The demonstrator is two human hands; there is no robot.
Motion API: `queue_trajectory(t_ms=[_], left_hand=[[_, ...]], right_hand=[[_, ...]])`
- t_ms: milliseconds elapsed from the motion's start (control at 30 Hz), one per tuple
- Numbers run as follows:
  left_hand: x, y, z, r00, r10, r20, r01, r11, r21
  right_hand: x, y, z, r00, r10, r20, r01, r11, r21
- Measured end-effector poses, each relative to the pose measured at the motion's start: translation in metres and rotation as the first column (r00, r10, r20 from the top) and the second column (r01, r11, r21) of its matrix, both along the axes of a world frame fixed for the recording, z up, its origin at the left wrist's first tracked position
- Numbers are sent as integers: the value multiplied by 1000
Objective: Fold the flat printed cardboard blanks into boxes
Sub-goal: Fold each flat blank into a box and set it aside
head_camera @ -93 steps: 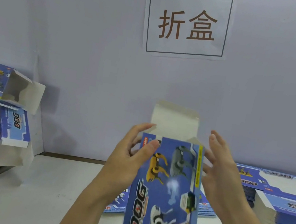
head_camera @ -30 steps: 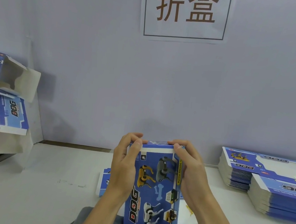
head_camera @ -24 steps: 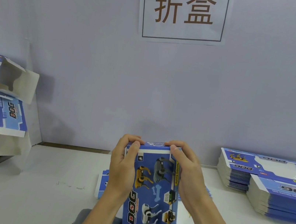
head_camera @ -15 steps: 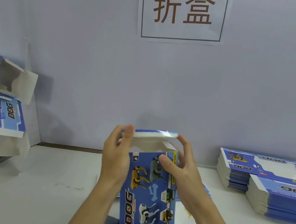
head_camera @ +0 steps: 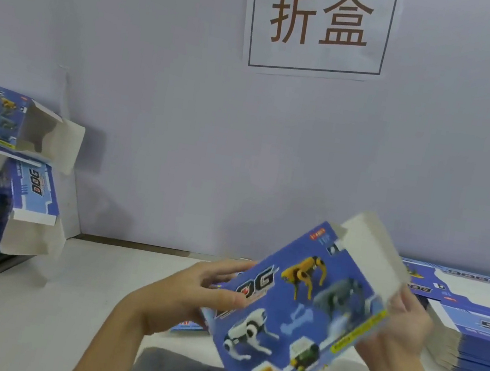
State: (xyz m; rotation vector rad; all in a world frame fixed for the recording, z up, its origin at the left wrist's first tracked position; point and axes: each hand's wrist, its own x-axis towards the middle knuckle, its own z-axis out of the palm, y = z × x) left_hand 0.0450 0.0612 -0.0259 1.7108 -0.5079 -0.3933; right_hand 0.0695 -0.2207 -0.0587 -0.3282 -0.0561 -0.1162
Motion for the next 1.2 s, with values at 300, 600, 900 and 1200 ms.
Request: queue_trajectory(t_ms=[300,600,900,1200], left_hand=[[-6,27,59,808,569,153,-189,497,-847],[23,-13,-14,778,541,320,-510,841,-180],[39,-32,-92,870,228,438,-485,558,673],[49,-28,-95,764,312,564,-631,544,554]], right_hand=[[0,11,-25,958,-183,-219,93,926,-365],[0,20,-25,942,-210,-261,44,850,-525],[7,29,-31,935,-252,-252,-14,680,-733],[11,31,-34,929,-304,-209,18,604,-797]])
